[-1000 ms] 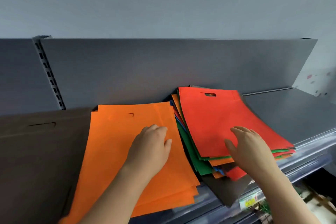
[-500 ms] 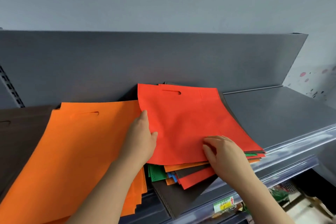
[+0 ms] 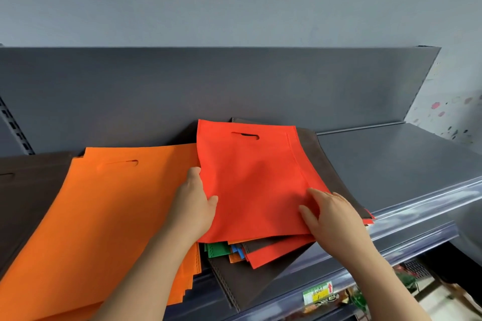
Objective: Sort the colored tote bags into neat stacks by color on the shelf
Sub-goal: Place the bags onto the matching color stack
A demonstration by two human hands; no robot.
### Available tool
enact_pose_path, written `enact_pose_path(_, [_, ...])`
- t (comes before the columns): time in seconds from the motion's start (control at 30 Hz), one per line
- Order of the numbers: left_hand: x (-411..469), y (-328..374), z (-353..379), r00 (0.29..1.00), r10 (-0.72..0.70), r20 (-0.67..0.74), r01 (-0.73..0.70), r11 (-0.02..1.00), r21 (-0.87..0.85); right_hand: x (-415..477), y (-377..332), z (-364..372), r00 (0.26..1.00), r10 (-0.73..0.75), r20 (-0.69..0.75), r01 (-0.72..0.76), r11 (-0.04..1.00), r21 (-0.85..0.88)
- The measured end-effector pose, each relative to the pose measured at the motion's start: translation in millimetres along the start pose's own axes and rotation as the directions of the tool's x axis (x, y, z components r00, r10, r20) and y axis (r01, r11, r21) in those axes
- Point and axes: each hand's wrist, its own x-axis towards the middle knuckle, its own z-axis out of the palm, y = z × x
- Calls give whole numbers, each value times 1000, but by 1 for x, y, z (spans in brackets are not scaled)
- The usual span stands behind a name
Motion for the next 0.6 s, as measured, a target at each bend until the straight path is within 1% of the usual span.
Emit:
enact_pose_path(0.07, [0, -2, -2, 1000, -15, -20, 14, 1000, -20, 1, 3, -1, 1000, 31, 6, -31, 999, 34])
enact_pose_path(0.17, [-2, -3, -4, 999, -14, -32, 13, 998, -54, 4, 10, 0, 991, 128, 44, -124, 988, -93])
enact_pose_path(0.23, [-3, -2, -3, 999, -12, -42, 10, 998, -56, 5, 7, -1, 985, 155, 77, -147, 983, -108])
enact_pose_path(0.33, [-6, -2, -1, 1000, -24, -11, 23, 999, -42, 5, 2, -1, 984, 154, 88, -152, 988, -23])
enact_pose_path(0.4, [-8, -1, 1, 1000, -25, -2, 25, 999, -36, 4, -1, -1, 983, 160, 86, -169, 981, 98])
enact_pose_path(0.47, [-9, -1, -1, 999, -15, -30, 14, 999, -42, 2, -4, -3, 982, 172, 77, -185, 957, 223])
enact_pose_path(0.5, [-9, 0, -3, 999, -2, -54, 0, 999, -49, 2, -5, -4, 982, 174, 69, -186, 948, 256])
enact_pose_path(0.6, [-11, 0, -12, 991, 50, -126, -59, 996, -67, 2, -9, -9, 988, 152, 23, -152, 949, 278])
